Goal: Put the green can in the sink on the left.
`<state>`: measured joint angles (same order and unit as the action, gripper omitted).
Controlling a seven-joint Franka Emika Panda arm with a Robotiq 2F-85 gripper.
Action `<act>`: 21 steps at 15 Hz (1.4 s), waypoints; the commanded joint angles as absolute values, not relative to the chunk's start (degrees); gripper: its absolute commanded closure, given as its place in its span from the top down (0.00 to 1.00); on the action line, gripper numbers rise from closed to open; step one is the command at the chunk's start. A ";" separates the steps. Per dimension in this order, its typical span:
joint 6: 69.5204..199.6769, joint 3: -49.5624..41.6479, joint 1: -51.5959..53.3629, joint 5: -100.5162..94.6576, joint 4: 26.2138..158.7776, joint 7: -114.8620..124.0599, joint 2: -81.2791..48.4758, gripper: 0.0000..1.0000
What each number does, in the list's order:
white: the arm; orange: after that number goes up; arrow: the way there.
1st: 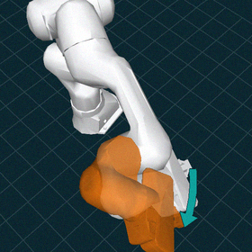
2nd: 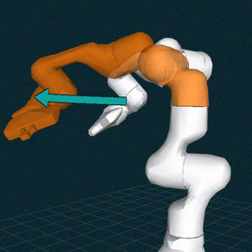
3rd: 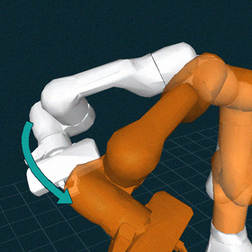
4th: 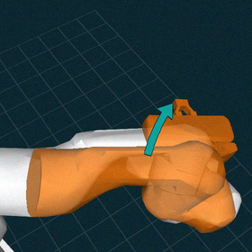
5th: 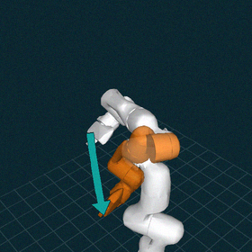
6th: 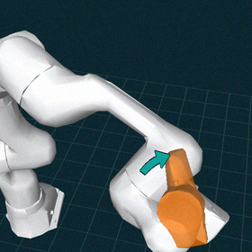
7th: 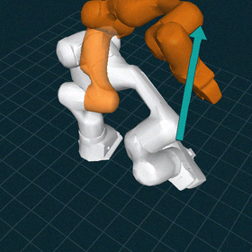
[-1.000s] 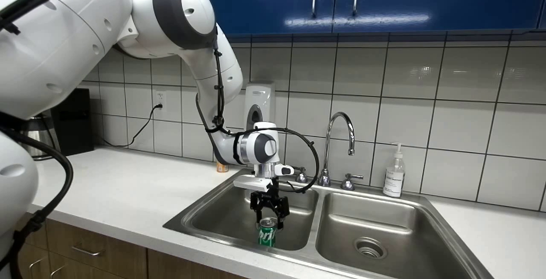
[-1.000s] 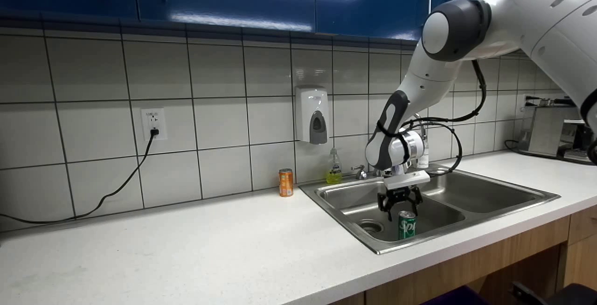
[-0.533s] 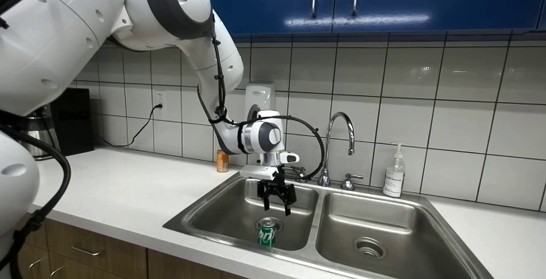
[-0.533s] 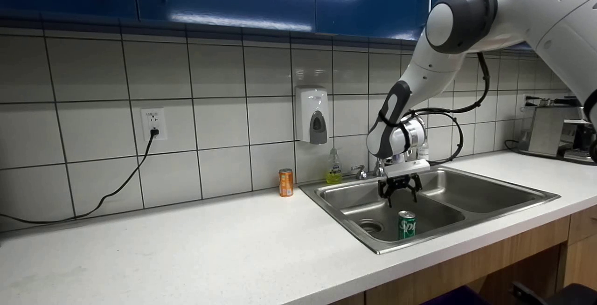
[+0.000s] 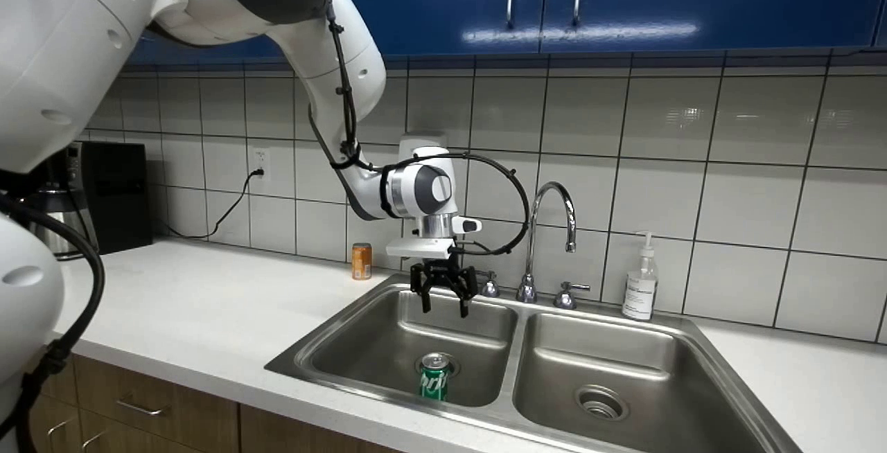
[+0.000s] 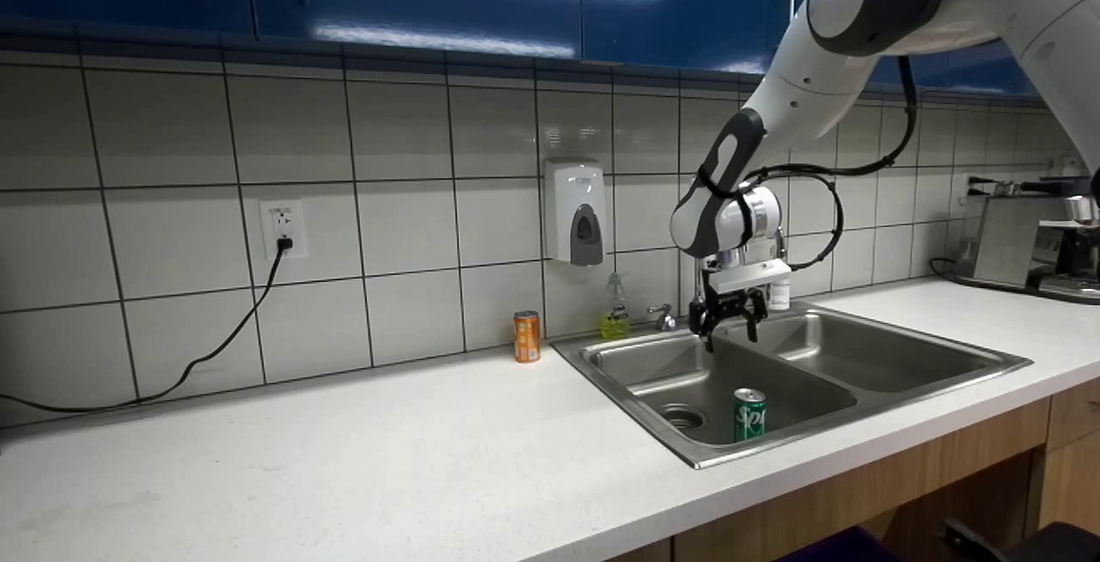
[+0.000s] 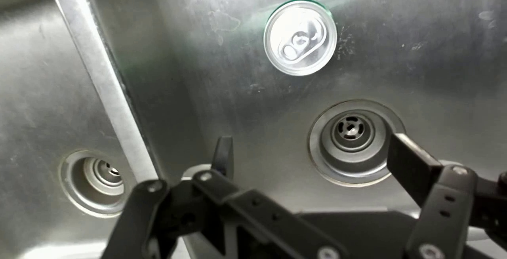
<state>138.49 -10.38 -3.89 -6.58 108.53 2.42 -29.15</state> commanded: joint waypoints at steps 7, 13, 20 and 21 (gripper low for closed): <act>129.76 -6.12 -3.72 -7.80 119.90 -6.30 -14.87 1.00; 125.23 -5.23 -1.44 -12.05 129.77 -3.89 -3.40 1.00; 119.14 -3.62 -1.46 -15.10 139.14 -1.62 9.13 1.00; 118.41 -3.41 -1.49 -15.34 140.30 -1.36 10.82 1.00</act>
